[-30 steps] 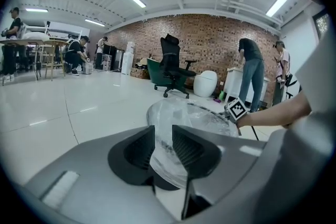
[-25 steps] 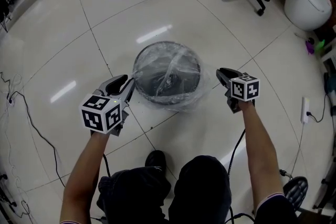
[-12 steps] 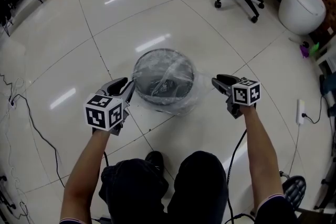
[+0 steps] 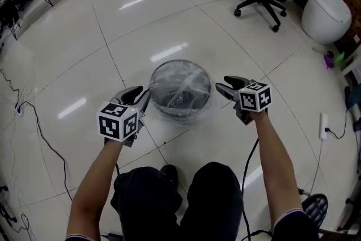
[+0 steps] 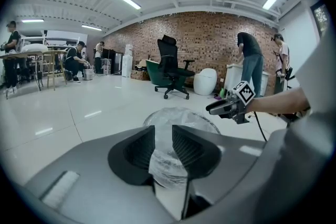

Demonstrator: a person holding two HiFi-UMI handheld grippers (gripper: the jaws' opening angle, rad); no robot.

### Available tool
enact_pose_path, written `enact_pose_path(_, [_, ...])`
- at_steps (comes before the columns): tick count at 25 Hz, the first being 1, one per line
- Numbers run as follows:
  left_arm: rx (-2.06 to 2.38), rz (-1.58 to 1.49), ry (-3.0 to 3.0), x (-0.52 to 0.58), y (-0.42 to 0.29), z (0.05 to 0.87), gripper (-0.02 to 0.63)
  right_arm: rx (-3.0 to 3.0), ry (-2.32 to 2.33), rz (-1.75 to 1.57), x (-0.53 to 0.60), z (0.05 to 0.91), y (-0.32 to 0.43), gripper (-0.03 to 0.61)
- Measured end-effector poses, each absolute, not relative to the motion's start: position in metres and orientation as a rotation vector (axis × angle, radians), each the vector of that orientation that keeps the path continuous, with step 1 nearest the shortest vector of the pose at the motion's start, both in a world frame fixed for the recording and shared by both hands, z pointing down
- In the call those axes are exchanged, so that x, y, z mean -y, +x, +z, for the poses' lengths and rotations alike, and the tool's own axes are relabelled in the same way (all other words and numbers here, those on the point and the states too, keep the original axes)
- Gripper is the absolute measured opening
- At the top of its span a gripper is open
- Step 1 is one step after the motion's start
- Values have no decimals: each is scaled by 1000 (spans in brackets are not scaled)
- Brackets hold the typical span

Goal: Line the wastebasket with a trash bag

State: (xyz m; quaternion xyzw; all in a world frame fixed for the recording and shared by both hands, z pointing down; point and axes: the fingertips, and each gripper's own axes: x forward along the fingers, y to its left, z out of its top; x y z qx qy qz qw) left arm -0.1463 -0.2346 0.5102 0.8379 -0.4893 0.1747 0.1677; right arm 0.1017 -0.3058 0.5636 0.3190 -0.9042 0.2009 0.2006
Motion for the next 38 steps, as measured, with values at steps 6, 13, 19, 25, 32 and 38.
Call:
enact_pose_path(6, [1395,500,2381,241,-143,508,101,2589,793,477,314,532,50,101])
enact_pose_path(13, [1425,516,2390,253,-149,503,27,2618,679,400,318,513,-18,2])
enact_pose_path(19, [1434,527,2375,263,-154,503,12,2538,580,397,315,527,-69,2])
enact_pose_path(25, [1403,550,2383,270,-149,512,12,2415,497,463,313,566,-102,2])
enact_pose_path(32, [1346,515,2352,262,-143,536,13,2320,475,484,320,607,-121,2])
enact_pose_path(38, [1332,488,2338,265,-142,541,15,2298,485,502,323,634,-123,2])
